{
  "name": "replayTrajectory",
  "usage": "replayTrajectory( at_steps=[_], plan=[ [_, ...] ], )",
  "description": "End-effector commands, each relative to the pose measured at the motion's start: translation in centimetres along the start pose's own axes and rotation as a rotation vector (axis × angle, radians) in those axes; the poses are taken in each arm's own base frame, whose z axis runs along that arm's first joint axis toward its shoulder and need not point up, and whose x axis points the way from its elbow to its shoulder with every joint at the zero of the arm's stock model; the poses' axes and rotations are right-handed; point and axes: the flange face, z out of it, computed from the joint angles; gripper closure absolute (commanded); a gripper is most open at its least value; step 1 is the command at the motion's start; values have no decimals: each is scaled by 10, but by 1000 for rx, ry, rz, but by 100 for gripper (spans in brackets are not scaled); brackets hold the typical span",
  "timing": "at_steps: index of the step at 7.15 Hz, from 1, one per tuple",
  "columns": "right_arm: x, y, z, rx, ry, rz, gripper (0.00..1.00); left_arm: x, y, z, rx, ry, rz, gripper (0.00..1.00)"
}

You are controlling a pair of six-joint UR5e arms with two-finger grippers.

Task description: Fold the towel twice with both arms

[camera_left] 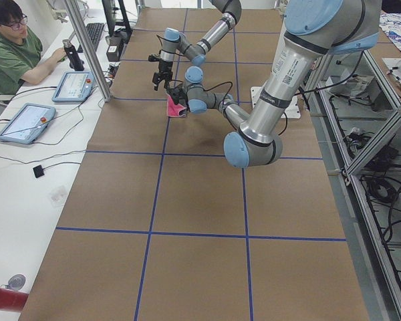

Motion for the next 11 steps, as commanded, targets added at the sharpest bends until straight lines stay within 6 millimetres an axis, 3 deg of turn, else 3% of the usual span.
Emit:
replayTrajectory(
  at_steps=[1, 3, 8, 11],
  plan=[
    [6, -7, -1, -3, 6, -10, 1, 2, 2, 7, -1, -1, 3, 0],
    [7, -10, -2, -1, 7, -10, 1, 9, 0, 20, 3, -14, -1, 0],
    [13, -12, -4, -1, 8, -21, 1, 18, 0, 28, 5, -18, 1, 0],
    [19, -13, -2, -5, 16, -25, 1, 20, -10, 25, 18, -14, 3, 0]
  ],
)
